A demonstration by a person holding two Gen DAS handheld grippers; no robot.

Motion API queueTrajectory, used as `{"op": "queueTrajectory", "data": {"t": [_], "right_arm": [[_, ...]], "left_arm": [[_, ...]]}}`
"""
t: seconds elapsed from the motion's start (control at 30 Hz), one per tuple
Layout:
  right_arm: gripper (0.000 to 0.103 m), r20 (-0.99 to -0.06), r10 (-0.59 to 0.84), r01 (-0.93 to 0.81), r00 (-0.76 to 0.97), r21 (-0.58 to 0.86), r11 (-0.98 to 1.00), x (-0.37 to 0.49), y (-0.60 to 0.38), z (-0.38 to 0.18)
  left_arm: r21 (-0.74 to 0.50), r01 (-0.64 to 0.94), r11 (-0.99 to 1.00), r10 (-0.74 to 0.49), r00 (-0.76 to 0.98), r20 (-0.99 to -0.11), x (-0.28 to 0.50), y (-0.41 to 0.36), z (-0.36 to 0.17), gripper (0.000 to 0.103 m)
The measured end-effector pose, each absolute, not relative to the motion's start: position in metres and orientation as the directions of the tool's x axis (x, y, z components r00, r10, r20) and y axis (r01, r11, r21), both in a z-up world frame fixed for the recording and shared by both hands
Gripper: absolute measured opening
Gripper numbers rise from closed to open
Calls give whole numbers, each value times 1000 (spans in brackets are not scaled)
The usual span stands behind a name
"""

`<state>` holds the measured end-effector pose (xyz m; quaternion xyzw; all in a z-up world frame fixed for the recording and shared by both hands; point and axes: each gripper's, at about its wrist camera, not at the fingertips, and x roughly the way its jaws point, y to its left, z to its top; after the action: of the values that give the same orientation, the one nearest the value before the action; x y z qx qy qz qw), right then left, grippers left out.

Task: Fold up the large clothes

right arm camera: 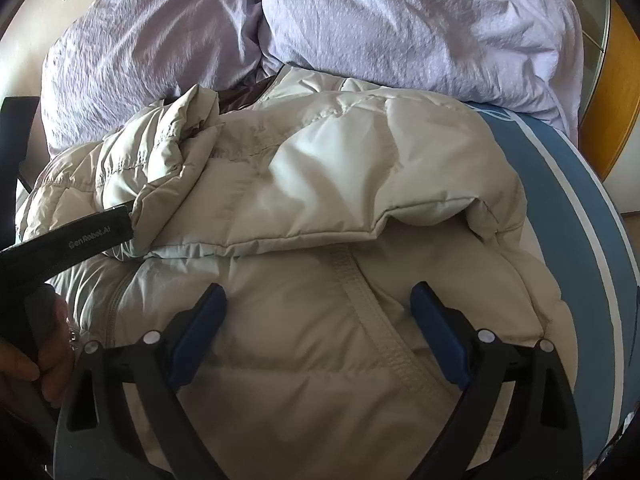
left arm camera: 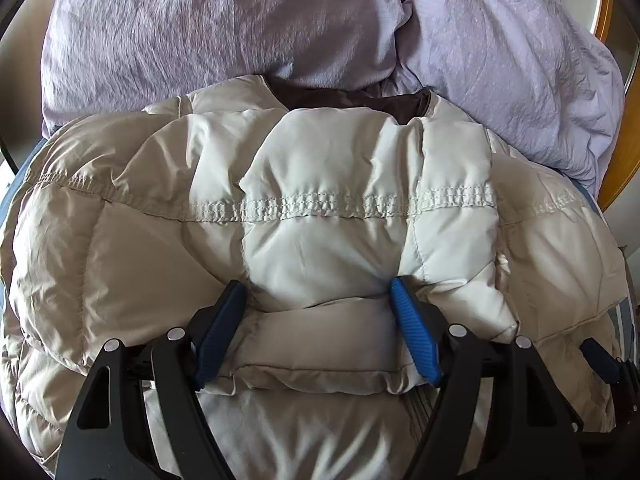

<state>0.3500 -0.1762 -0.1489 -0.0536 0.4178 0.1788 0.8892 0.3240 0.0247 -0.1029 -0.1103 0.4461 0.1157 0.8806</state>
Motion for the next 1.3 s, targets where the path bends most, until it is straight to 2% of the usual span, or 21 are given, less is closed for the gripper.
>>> {"op": "queueTrajectory", "data": {"t": [0.3, 0.67, 1.03, 1.3], "right_arm": [[94, -755, 267, -353, 599, 51, 934, 338, -182, -139], [94, -758, 233, -306, 609, 47, 951, 303, -225, -127], [94, -806, 156, -164, 572, 74, 984, 270, -319, -140], [94, -860, 189, -93, 474, 164, 982, 256, -368, -166]], "left_arm": [[-135, -310, 941, 74, 579, -812, 306, 35, -83, 78], [-87, -359, 929, 151, 584, -798, 222, 76, -62, 80], [-67, -479, 876, 216, 511, -832, 100, 155, -79, 80], [-119, -474, 872, 150, 493, -857, 56, 177, -95, 80]]}}
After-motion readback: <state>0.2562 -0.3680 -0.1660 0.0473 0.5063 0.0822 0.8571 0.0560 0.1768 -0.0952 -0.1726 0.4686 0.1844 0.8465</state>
